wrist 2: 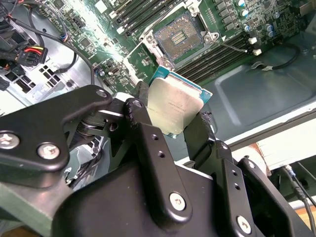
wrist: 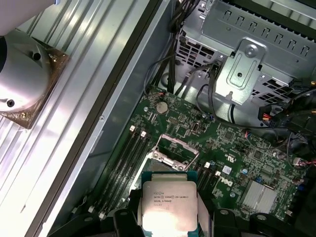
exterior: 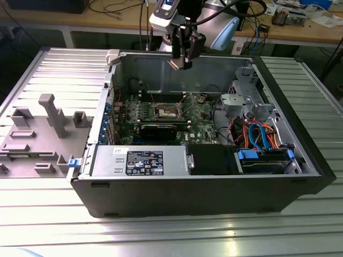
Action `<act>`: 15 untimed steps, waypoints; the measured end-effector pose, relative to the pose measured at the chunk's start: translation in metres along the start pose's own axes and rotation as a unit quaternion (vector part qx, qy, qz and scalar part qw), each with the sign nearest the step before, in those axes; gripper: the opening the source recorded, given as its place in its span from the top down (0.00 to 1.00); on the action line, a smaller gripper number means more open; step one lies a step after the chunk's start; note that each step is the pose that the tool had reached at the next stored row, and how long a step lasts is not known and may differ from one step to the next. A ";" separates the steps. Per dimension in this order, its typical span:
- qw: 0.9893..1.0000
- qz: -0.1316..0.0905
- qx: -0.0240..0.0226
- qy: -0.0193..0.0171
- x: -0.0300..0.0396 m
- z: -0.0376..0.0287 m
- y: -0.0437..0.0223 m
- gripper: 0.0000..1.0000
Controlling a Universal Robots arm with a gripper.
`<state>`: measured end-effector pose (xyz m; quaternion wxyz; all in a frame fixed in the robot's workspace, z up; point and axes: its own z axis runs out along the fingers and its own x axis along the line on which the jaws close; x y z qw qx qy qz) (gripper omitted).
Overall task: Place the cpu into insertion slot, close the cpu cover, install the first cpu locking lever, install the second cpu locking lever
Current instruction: 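Place the cpu into insertion slot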
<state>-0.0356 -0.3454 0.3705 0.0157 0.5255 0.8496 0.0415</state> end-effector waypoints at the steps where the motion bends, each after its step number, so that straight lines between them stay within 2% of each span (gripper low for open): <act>1: 1.000 0.000 0.000 0.000 0.0000 0.0000 0.0000 0.47; 15: 1.000 0.008 0.000 -0.001 0.0000 0.0001 0.0000 0.47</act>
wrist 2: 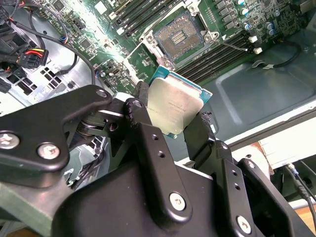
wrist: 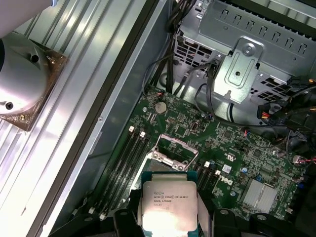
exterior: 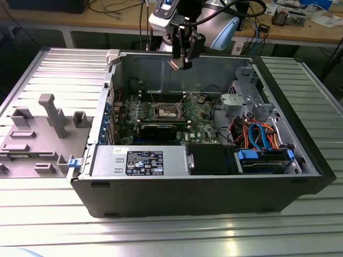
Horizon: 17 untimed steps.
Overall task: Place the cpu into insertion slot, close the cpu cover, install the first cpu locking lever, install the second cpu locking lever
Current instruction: 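Place the cpu into insertion slot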
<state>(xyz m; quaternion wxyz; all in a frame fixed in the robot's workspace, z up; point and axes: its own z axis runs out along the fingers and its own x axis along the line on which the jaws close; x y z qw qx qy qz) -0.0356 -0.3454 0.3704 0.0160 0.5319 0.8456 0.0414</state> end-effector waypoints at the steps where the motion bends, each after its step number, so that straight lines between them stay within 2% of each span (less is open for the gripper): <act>1: 1.000 0.000 0.000 0.000 0.0000 0.0000 0.0000 0.47; 17: 1.000 0.005 0.000 0.000 0.0000 0.0000 0.0000 0.47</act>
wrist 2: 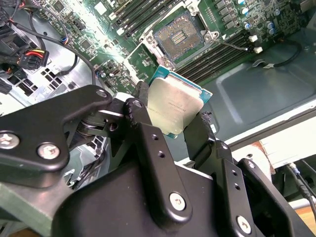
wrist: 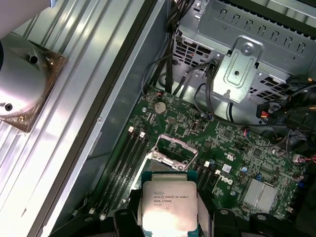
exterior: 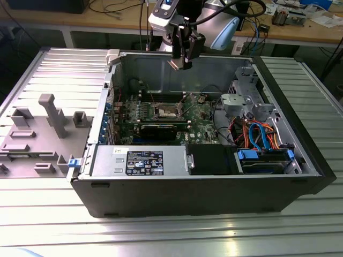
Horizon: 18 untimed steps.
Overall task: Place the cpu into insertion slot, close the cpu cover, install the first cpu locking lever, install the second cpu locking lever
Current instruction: 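Place the cpu into insertion slot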
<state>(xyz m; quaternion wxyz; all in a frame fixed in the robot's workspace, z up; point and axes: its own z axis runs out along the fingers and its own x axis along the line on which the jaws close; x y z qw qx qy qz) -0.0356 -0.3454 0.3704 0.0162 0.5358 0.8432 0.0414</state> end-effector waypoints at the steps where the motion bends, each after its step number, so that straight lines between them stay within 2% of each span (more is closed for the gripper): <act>1: 1.000 0.000 0.000 0.000 0.0000 0.0000 0.0000 0.47; 18: 1.000 0.019 0.000 -0.002 0.0001 0.0001 0.0000 0.47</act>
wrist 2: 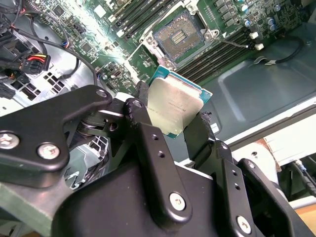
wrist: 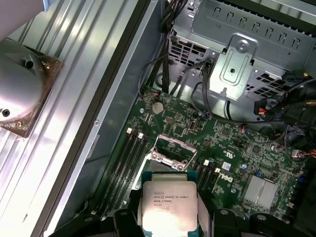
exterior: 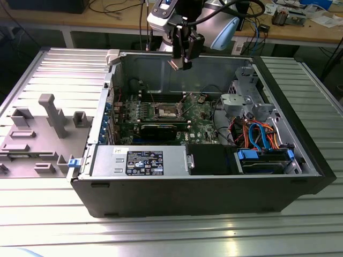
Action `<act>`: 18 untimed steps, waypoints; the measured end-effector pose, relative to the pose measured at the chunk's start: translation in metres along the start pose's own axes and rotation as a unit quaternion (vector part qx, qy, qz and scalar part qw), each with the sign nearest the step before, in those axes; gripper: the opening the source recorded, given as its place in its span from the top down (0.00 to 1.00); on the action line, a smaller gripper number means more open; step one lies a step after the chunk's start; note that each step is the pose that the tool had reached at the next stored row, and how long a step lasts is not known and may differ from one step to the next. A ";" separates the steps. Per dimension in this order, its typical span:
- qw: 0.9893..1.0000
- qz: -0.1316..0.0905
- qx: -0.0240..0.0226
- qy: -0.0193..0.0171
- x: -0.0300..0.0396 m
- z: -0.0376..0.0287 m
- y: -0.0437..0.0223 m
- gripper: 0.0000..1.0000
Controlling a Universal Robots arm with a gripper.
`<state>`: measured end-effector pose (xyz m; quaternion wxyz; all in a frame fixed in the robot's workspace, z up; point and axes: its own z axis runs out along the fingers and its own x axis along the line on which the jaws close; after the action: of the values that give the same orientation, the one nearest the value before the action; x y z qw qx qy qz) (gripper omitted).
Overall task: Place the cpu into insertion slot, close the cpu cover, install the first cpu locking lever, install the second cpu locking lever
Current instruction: 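Place the cpu into insertion slot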
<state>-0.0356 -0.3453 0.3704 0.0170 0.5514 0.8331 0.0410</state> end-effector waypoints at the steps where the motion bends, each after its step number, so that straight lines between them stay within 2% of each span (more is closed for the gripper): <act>1: 1.000 0.002 0.000 0.000 0.0000 0.0000 0.0000 0.47; 18: 1.000 0.010 0.000 -0.001 0.0000 0.0000 0.0000 0.47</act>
<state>-0.0356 -0.3453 0.3704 0.0174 0.5599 0.8274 0.0408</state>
